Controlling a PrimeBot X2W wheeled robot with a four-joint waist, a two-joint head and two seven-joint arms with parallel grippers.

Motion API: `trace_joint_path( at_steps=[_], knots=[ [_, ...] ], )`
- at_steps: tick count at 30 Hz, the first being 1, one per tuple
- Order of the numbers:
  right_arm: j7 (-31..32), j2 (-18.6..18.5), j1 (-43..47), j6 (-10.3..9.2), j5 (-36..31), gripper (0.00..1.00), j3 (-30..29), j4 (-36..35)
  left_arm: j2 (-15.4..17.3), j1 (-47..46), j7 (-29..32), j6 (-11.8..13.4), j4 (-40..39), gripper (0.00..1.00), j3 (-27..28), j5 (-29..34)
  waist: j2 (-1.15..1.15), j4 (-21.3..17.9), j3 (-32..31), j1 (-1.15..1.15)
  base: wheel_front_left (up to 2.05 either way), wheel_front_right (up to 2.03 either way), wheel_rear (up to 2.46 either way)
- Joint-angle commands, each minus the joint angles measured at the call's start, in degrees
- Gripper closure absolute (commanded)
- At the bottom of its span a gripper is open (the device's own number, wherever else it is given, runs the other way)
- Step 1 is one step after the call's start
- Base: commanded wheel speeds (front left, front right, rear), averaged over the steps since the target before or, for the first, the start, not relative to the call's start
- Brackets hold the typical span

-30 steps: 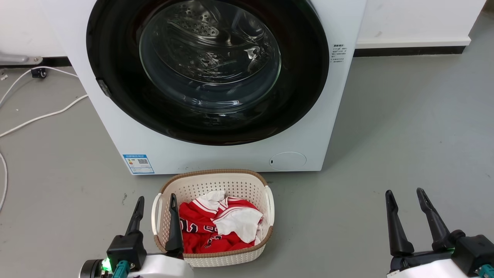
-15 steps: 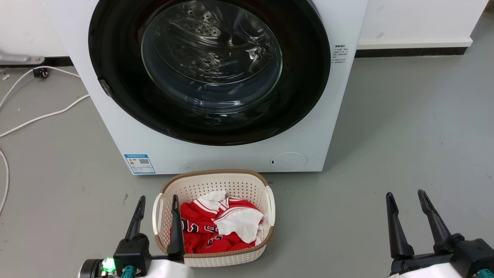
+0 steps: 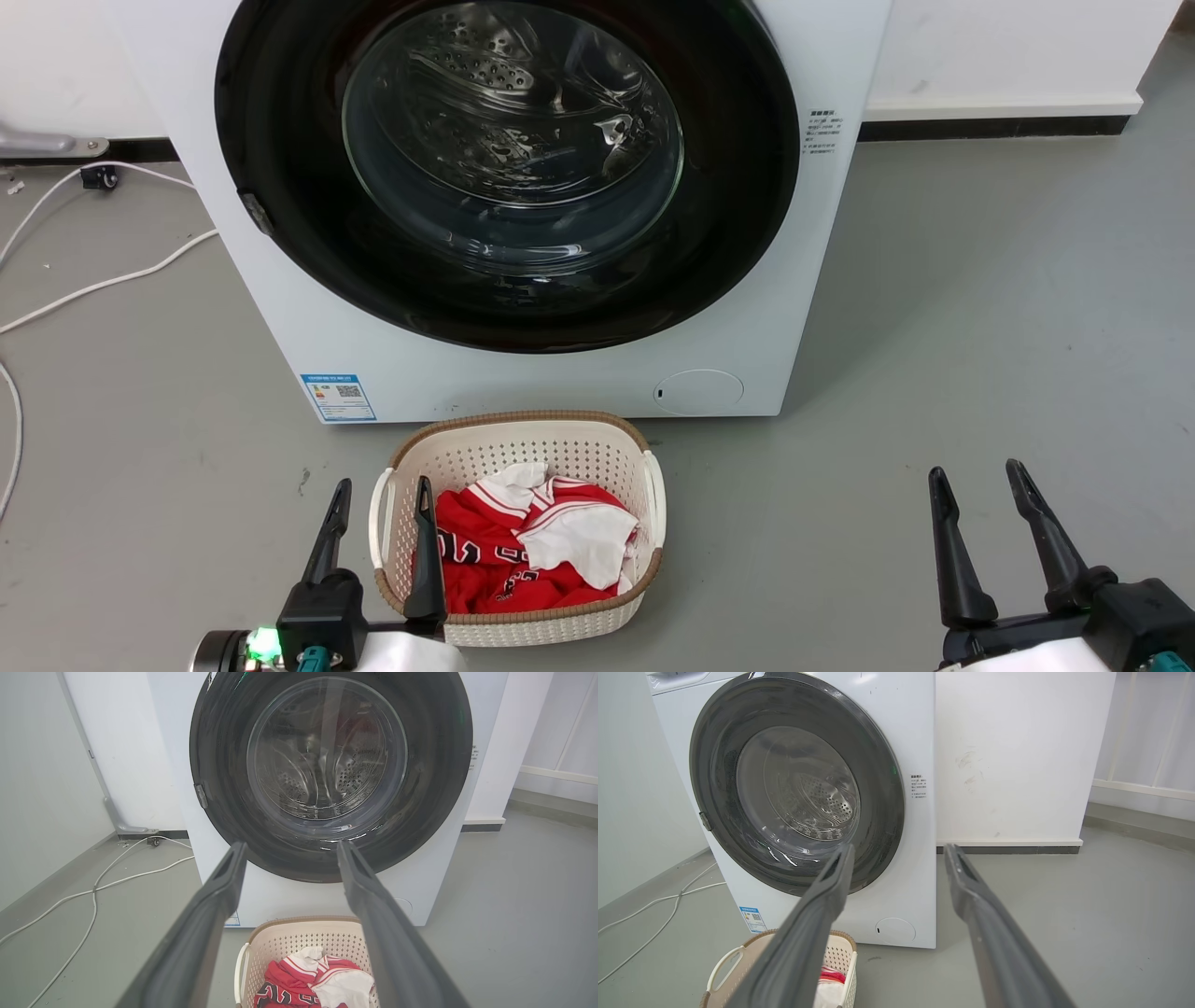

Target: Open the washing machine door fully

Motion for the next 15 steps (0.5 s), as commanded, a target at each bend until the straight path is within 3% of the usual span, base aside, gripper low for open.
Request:
trace_joint_path(
  at_steps=[1,9,10,11,15],
  knots=[
    [-0.14,0.07,0.63,-0.02,0.10,0.00,-0.03,0.02,-0.08,0.29,-0.16,-0.27,0.07,0.00,0.05,0.15,0.00,0.00,-0.02,0.00,0.00,0.00,0.00],
    [-0.14,0.07,0.72,-0.02,0.17,0.00,0.39,0.03,-0.15,0.49,-0.16,-0.03,0.04,0.00,0.23,0.19,0.00,0.03,-0.11,0.00,0.00,0.00,0.00],
    [-0.14,0.07,0.72,-0.02,0.25,0.86,0.37,0.08,-0.15,0.52,-0.16,-0.02,0.01,0.00,0.21,0.19,0.00,0.02,-0.09,0.00,0.00,0.00,0.00],
    [-0.14,0.07,0.68,-0.02,0.34,1.00,0.32,0.08,-0.15,0.54,-0.16,-0.01,-0.01,0.00,0.19,0.12,0.00,0.01,-0.07,0.00,0.00,0.00,0.00],
    [-0.13,0.07,0.44,-0.02,4.64,1.00,-0.04,0.18,-0.15,0.43,-0.16,0.08,0.03,0.00,0.13,-0.14,0.00,-0.03,0.08,0.00,0.00,0.00,0.00]
  ],
)
